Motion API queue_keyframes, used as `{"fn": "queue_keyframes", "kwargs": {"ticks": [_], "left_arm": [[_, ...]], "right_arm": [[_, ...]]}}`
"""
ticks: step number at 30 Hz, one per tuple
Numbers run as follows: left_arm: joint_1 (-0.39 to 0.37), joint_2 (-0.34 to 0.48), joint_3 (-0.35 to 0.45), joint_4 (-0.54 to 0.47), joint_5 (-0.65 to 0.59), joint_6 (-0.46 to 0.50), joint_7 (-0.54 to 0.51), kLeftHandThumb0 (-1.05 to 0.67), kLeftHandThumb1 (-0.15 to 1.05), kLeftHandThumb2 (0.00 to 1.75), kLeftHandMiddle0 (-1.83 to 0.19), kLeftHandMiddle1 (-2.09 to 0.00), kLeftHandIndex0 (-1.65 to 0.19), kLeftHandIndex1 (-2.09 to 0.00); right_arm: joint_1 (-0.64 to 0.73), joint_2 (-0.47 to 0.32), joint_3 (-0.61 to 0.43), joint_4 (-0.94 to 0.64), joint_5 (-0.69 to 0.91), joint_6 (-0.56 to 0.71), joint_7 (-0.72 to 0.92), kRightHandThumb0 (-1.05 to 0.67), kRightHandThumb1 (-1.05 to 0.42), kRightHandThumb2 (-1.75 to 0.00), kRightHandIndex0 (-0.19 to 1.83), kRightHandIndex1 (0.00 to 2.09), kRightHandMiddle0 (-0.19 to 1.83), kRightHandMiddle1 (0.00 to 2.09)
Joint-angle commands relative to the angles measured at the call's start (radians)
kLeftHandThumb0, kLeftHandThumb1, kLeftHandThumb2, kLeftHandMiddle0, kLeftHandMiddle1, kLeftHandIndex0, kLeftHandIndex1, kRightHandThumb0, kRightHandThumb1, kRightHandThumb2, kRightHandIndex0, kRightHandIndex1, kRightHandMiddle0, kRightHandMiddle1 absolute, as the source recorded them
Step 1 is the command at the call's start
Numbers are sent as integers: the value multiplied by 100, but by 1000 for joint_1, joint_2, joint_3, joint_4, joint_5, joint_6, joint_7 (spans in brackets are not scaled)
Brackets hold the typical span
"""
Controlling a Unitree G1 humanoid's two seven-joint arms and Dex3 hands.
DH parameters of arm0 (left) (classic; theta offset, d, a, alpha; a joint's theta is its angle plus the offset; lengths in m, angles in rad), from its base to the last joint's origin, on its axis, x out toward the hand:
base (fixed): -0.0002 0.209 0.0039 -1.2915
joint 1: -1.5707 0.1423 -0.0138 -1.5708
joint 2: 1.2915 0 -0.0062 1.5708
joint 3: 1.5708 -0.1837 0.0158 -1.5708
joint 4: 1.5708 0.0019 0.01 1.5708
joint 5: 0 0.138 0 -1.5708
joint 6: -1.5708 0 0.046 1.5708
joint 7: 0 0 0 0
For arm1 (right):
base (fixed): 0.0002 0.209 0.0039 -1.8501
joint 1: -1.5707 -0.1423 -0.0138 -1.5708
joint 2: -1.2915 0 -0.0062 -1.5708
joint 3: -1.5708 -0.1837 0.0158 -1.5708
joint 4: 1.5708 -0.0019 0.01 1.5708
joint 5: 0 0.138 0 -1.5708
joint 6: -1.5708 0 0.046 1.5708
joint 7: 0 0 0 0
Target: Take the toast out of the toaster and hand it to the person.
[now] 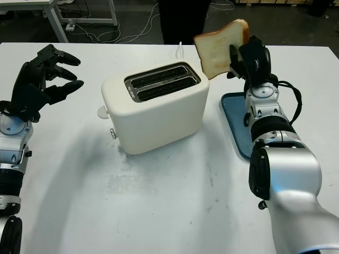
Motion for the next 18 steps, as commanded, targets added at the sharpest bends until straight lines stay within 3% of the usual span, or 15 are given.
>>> {"fn": "queue_keyframes", "kwargs": {"ticks": [1,6,18], "left_arm": [[12,-8,3,-5,-6,-1,5,-94,92,10,-30,-138,-25,-125],[14,-9,1,-14,-1,8,9,-93,92,10,-31,-138,-25,-125],[18,-19,14,-15,-19,17,5,-95,92,8,-31,-138,-26,-124]], "right_arm": [[-11,-3,10,4,-14,12,-8,-16,-92,-53,67,175,29,175],[-14,0,24,6,-39,21,-32,-16,-92,-51,71,175,39,175],[-13,4,11,8,-33,32,-35,-16,-92,-49,68,175,39,175]]}}
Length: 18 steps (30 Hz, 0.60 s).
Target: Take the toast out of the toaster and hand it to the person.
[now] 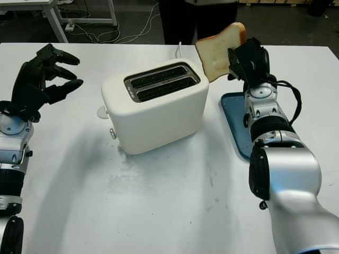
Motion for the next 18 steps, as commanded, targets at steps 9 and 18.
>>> {"fn": "queue_keyframes", "kwargs": {"ticks": [9,18], "left_arm": [[15,0,5,-8,-6,-2,0,-94,92,8,-32,-137,-27,-123],[10,-1,3,-8,-3,-3,0,-94,92,7,-32,-138,-27,-125]], "right_arm": [[-8,9,-33,5,30,18,8,-16,-92,-49,64,175,32,175],[-8,5,-24,2,22,19,8,-16,-92,-51,67,175,35,175]]}}
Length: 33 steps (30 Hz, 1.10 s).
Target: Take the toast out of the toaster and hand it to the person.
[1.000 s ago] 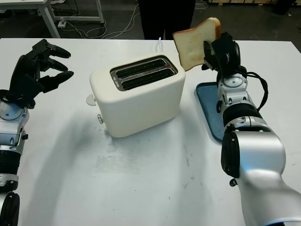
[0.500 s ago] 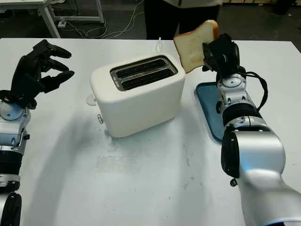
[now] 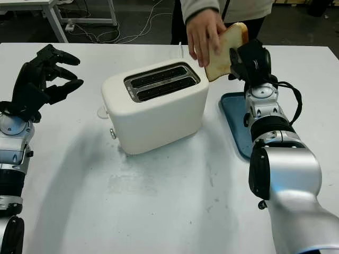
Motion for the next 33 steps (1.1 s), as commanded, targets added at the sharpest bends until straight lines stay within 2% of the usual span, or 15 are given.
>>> {"fn": "queue_keyframes", "kwargs": {"ticks": [1,18,21,22,23,24,25,26,27,28,33], "left_arm": [[10,-1,2,-9,-6,0,0,-94,92,7,-32,-138,-26,-125],[3,3,-3,3,0,-18,-3,-94,92,8,-32,-138,-26,-126],[3,5,-4,6,4,-24,-2,-94,92,9,-32,-139,-26,-126],[5,5,-4,-2,4,-11,-2,-95,92,9,-32,-139,-26,-126],[6,5,-4,-7,5,-2,-2,-95,92,9,-31,-138,-26,-126],[7,4,-4,-6,4,-3,-2,-95,92,9,-31,-138,-26,-126],[8,3,-3,-2,3,-10,0,-95,92,9,-32,-138,-26,-126],[9,3,-2,5,3,-20,1,-95,92,9,-32,-138,-27,-126],[10,1,1,3,-3,-15,1,-95,92,9,-33,-139,-27,-126],[13,-2,4,-4,-9,-2,0,-96,92,9,-33,-138,-28,-126],[26,-1,12,-9,-12,-3,3,-93,92,7,-31,-137,-26,-124]], "right_arm": [[-9,3,0,3,2,9,-2,-17,-92,-51,67,175,35,175],[-8,4,9,1,-12,-3,-7,-17,-92,-49,70,175,41,175],[7,-2,28,-3,-32,-43,3,-23,-92,-38,60,175,35,175],[10,-11,49,-5,-50,-52,33,-27,-92,-37,52,172,33,167],[13,-20,68,-6,-66,-57,70,-45,-92,-35,30,113,22,103],[15,-29,87,-9,-81,-65,105,-55,-92,-35,23,72,20,62],[17,-36,99,-13,-87,-68,135,-62,-92,-33,16,43,18,34],[21,-41,109,-16,-95,-72,152,-66,-92,-31,8,23,12,18],[23,-45,115,-19,-97,-73,163,-68,-92,-29,3,10,5,7],[27,-49,118,-22,-97,-74,166,-69,-92,-28,2,5,3,4],[84,-67,125,-42,-106,-126,72,-65,-92,-15,0,0,0,0]]}}
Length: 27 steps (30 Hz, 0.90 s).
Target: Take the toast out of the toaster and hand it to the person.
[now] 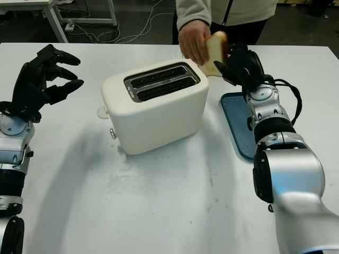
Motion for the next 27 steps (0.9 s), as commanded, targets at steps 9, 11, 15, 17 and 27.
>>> {"fn": "queue_keyframes", "kwargs": {"ticks": [9,11,15,17,27], "left_arm": [[58,0,7,-44,11,-10,26,-88,92,8,-33,-136,-26,-123],[73,-5,10,-73,-4,15,16,-87,91,8,-33,-136,-26,-123],[148,-27,34,-204,-43,99,15,-90,91,7,-30,-134,-23,-121],[225,-61,52,-302,-63,115,35,-90,90,6,-29,-134,-22,-118],[516,-302,51,-492,-42,55,203,-86,92,16,-16,-140,-10,-123]], "right_arm": [[285,-7,-30,-280,41,-179,-69,-62,-92,-19,0,0,1,1],[392,17,-44,-435,60,-201,-76,-65,-92,-32,1,1,3,1],[592,66,-38,-767,50,-147,-94,-61,-92,-54,8,4,8,3],[693,102,-22,-914,44,-99,-88,-56,-92,-59,10,4,10,3],[1079,271,80,-1328,19,-16,-90,-53,-92,-83,5,0,6,0]]}}
